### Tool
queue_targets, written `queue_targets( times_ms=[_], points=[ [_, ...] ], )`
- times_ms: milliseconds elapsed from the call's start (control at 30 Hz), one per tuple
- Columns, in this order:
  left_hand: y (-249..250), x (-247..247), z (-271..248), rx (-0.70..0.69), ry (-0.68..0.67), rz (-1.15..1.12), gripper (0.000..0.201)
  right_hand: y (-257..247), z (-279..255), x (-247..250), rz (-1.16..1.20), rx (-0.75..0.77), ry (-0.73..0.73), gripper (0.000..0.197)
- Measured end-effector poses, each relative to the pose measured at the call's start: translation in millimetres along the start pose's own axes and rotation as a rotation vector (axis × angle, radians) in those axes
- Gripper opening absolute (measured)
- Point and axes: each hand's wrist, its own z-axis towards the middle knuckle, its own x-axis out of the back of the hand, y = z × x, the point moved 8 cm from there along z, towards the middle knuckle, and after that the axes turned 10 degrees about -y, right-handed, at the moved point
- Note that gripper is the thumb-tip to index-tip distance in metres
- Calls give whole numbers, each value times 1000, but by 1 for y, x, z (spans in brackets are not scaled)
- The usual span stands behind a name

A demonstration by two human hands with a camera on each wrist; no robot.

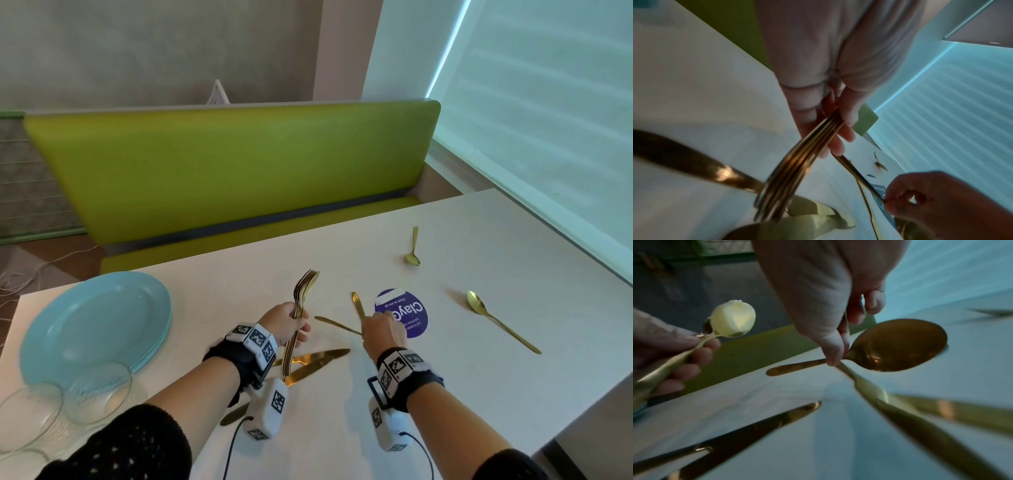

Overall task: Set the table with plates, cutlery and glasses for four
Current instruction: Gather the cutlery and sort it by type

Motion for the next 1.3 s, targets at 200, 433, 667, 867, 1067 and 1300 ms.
queue_targets(
  times_ms=[200, 433, 667, 867, 1067, 1300],
  points=[
    [20, -5, 8, -47, 122, 129, 12, -31, -8, 45, -291, 365, 106, 21],
    [31, -42, 21, -2, -20, 368, 11, -60, -22, 59, -479, 673, 207, 11],
    [43, -74, 30, -26, -203, 384, 23, -48, -16, 54, -493, 742, 209, 15],
    [42, -88, 48, -29, -234, 284, 19, -34, -9, 57, -422, 791, 237, 18],
    [48, -97, 64, -41, -227, 242, 17, -14, 2, 61, -296, 779, 294, 24],
    [46, -95, 82, 5, -110, 144, 8, 75, 43, 66, 20, 377, 302, 12]
  ],
)
